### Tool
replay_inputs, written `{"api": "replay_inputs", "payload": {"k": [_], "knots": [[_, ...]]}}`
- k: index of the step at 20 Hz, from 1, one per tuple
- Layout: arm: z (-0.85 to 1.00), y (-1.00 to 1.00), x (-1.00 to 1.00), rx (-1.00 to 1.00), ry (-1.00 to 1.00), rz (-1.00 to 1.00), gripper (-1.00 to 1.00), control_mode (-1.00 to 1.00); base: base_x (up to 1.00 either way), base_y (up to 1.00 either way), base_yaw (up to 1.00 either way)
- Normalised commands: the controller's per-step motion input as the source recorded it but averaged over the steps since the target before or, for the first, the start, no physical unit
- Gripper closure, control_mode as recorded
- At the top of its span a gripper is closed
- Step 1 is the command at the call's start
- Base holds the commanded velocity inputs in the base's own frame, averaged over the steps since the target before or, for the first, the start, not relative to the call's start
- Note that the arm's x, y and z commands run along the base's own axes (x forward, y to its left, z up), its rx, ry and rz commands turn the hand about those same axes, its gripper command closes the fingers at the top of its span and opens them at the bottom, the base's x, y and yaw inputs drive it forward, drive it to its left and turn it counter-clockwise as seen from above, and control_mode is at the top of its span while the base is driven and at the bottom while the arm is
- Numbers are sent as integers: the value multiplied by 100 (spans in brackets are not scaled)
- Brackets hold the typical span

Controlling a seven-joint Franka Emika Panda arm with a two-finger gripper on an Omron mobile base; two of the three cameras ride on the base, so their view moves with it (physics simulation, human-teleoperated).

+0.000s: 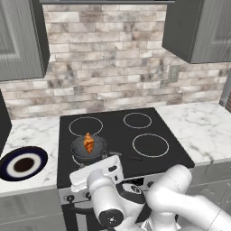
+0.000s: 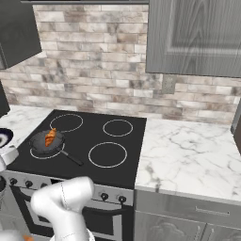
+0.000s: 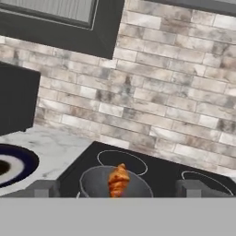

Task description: Pick the croissant and place it on the pan. Then turn on the stove to warm the croissant.

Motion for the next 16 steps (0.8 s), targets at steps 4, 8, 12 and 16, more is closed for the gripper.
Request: {"api": "replay_inputs", "payload": {"k": [4,8,12,16], "knots": [[-89,37,-49,0,1,7,-100,-100,0,0,0],[-81,55,-63,0,0,10,-100,-100,0,0,0],[-57,43,-60,0,0,9,-100,-100,0,0,0],[-4,1,0,0,0,1,-100,-100,0,0,0]]}}
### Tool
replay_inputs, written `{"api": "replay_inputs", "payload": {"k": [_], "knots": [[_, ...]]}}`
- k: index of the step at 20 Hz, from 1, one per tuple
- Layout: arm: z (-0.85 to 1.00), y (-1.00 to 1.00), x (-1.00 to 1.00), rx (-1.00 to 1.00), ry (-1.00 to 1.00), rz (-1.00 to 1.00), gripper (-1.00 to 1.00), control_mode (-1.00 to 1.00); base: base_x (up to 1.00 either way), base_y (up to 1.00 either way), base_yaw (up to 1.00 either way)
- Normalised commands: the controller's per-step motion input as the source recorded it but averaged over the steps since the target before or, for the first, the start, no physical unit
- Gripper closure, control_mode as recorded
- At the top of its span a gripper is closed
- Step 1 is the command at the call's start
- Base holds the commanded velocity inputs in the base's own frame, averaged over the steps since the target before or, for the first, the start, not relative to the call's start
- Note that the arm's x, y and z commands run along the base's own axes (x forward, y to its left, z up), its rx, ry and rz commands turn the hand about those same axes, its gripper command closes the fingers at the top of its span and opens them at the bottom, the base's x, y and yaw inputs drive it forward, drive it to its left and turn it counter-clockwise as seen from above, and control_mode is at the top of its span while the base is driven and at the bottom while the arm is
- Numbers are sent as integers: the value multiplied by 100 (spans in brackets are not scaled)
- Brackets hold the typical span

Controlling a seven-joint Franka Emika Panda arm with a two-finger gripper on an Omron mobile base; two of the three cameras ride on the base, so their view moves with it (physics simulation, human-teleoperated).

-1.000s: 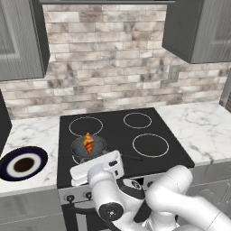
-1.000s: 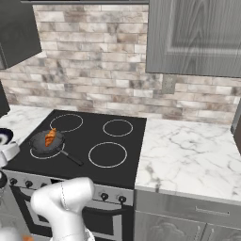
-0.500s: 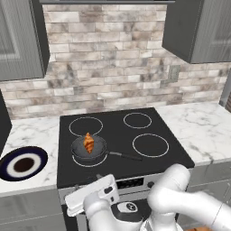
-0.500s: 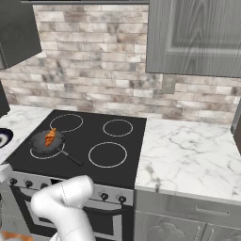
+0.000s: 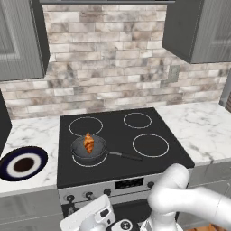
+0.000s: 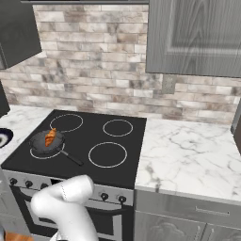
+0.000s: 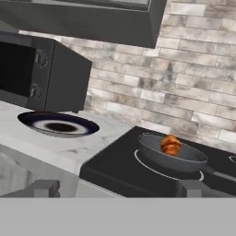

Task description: Pick the croissant and place it on the pan. Then turn on the stove to warm the croissant.

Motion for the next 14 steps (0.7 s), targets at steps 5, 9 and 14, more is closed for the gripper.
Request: {"api": "replay_inputs", "payload": {"k": [5,9,14], "knots": [[-34,2,12,0,0,0,-100,-100,0,0,0],[-96,1,59,-8,-1,0,-100,-100,0,0,0],[-41,4,26,-5,-3,0,-100,-100,0,0,0]]}}
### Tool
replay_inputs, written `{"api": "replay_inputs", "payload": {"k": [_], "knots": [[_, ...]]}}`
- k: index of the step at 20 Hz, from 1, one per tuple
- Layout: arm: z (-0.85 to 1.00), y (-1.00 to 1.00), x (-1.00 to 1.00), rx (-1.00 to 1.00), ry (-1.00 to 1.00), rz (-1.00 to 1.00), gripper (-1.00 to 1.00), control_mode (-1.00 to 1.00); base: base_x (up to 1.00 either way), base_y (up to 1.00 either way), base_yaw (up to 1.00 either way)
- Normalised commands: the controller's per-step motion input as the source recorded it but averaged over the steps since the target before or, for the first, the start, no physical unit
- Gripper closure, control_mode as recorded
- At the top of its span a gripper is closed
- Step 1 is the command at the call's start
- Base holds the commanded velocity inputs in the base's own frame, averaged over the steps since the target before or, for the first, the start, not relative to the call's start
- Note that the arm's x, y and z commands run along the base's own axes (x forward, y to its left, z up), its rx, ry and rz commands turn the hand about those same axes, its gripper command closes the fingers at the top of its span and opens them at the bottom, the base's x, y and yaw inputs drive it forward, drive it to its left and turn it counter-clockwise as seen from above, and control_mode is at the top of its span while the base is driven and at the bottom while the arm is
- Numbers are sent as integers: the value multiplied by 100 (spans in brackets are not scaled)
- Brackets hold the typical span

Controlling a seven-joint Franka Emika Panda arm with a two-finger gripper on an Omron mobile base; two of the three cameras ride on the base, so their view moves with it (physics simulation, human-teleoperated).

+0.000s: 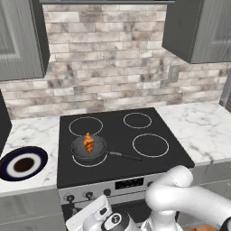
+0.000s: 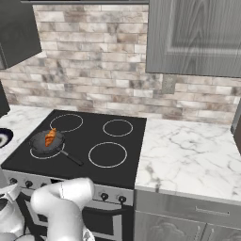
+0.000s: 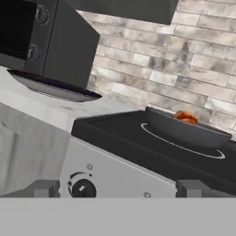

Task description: Pick the croissant and place it on the pan. Then turn on the stove to warm the croissant.

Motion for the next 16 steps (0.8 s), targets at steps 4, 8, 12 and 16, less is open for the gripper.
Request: {"api": "replay_inputs", "payload": {"k": [4,8,12,16], "knots": [[-66,22,35,0,-1,0,-100,-100,0,0,0],[-40,24,26,0,-3,0,-100,-100,0,0,0],[0,0,0,0,0,0,-100,-100,0,0,0],[-30,58,5,-6,-5,0,-100,-100,0,0,0]]}}
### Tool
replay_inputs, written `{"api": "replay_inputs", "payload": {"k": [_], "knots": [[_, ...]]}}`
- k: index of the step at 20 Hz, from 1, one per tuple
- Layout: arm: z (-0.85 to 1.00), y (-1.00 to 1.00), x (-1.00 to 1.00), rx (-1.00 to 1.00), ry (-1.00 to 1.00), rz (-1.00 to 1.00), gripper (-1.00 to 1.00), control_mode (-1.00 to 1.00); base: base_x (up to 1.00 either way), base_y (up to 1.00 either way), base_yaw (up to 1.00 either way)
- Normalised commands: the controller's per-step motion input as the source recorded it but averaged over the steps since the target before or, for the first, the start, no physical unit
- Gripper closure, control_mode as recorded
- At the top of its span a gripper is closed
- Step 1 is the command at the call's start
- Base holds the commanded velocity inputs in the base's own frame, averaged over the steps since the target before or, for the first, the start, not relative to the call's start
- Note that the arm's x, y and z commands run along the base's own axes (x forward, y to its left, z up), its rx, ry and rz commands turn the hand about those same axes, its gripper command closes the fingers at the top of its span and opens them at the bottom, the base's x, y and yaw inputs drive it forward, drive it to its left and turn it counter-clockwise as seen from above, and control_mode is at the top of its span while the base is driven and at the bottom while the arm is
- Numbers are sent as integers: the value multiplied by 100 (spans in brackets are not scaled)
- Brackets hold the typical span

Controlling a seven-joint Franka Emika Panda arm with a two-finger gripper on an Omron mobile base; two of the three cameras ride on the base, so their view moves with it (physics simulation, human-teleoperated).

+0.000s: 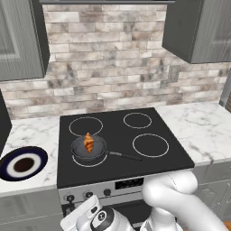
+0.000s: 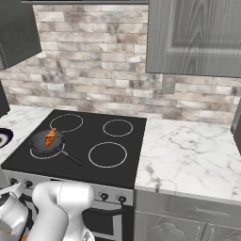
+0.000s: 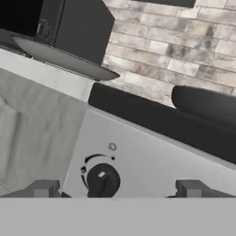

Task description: Pick the croissant and place it on the pan. Then turn on the stove to warm the croissant.

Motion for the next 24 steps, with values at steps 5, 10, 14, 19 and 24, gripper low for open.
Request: {"api": "replay_inputs", "payload": {"k": [5,10,14,19,24], "knots": [[-58,81,1,0,-19,2,-100,-100,0,0,0],[-7,8,0,0,-3,0,-100,-100,0,0,0],[0,0,0,0,0,0,-100,-100,0,0,0],[-27,18,13,0,-8,-8,-100,-100,0,0,0],[-92,46,42,17,-24,-39,-100,-100,0,0,0]]}}
